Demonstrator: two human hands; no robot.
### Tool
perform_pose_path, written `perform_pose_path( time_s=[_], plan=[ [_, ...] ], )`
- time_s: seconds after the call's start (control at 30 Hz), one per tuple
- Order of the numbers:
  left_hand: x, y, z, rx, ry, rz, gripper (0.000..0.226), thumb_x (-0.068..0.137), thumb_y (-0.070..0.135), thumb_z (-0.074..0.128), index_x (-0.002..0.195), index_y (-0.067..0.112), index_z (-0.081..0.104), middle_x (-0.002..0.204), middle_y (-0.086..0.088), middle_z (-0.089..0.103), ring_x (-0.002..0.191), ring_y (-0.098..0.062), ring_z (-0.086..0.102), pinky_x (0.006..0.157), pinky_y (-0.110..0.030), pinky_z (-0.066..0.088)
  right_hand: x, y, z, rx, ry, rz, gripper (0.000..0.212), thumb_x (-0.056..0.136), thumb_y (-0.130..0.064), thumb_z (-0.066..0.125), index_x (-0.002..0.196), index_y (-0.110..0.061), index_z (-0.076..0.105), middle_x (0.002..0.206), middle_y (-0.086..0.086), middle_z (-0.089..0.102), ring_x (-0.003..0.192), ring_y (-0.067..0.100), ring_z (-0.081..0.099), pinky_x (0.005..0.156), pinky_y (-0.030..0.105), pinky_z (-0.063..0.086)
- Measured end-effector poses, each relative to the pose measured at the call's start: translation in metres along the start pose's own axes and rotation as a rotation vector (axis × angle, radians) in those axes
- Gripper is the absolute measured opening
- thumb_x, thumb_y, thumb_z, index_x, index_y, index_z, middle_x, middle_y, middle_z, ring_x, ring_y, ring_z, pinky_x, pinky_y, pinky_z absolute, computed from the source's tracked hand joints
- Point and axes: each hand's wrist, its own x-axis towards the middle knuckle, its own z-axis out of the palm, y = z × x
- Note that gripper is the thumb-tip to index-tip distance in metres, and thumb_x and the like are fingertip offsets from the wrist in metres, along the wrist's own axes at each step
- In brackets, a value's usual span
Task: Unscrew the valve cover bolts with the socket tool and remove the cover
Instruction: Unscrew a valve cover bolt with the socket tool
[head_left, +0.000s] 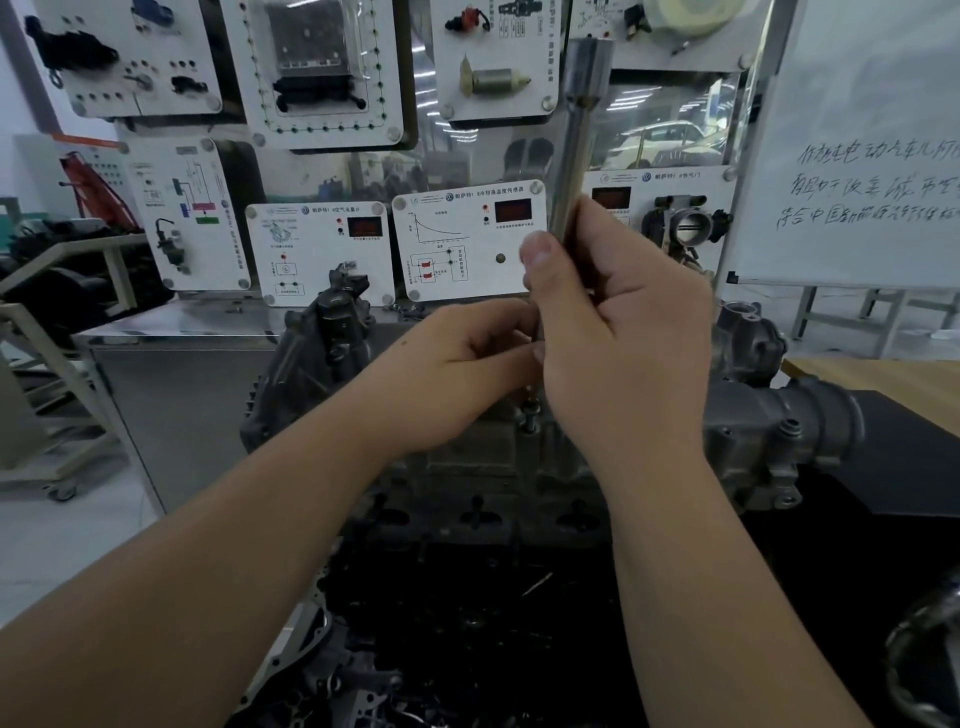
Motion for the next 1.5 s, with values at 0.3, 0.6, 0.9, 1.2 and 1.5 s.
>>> perform_pose_path(
  time_s=[0.3,0.6,0.9,1.2,1.5],
  plan=[
    [0.0024,0.0003,0.0046,0.049,0.057,0.002,0.045,0.081,0.031,0.067,0.11,-0.004,0.064,0.102,-0.025,0.07,0.093,-0.046,0.067,0.083,-0.061,0.054,0.0015,0.0038,0.0002,0.088,-0.025,0.032,0.031,0.1,-0.022,0.062,0.13,-0.016,0.065,0.09,-0.014,0.072,0.083,0.002,0.068,0.074,0.02,0.055],
    [0.0,-0.0002,0.0002,0.03,0.016,-0.003,0.034,0.093,0.036,0.059,0.113,0.01,0.071,0.102,-0.02,0.073,0.095,-0.046,0.067,0.085,-0.062,0.054,0.0022,0.0029,-0.0004,0.116,0.02,0.064,0.039,0.102,-0.017,0.049,0.138,-0.007,0.059,0.098,-0.008,0.074,0.09,0.006,0.072,0.071,0.024,0.06],
    [0.0005,0.0008,0.0022,0.018,0.024,0.003,0.039,0.091,0.032,0.061,0.114,0.001,0.067,0.103,-0.029,0.069,0.091,-0.051,0.065,0.081,-0.066,0.052,0.0007,0.0028,0.0,0.007,0.037,-0.041,0.023,0.103,-0.02,0.056,0.114,-0.012,0.073,0.081,-0.005,0.069,0.078,0.012,0.068,0.065,0.032,0.057],
    [0.0007,-0.0026,0.0021,0.025,0.037,0.015,0.04,0.09,0.034,0.062,0.115,0.002,0.066,0.107,-0.026,0.07,0.097,-0.049,0.066,0.085,-0.064,0.054,0.0035,0.0031,-0.0007,0.113,-0.039,0.015,0.025,0.1,-0.026,0.061,0.121,-0.015,0.067,0.083,-0.008,0.071,0.073,0.01,0.066,0.064,0.029,0.054],
    [-0.0006,-0.002,0.0004,0.019,0.022,0.018,0.038,0.096,0.031,0.053,0.111,-0.002,0.068,0.101,-0.022,0.071,0.095,-0.041,0.066,0.085,-0.054,0.053,0.0019,0.0042,0.0006,0.061,-0.038,0.036,0.031,0.105,-0.019,0.048,0.13,-0.01,0.064,0.094,-0.009,0.073,0.087,0.006,0.071,0.066,0.024,0.058]
  ],
)
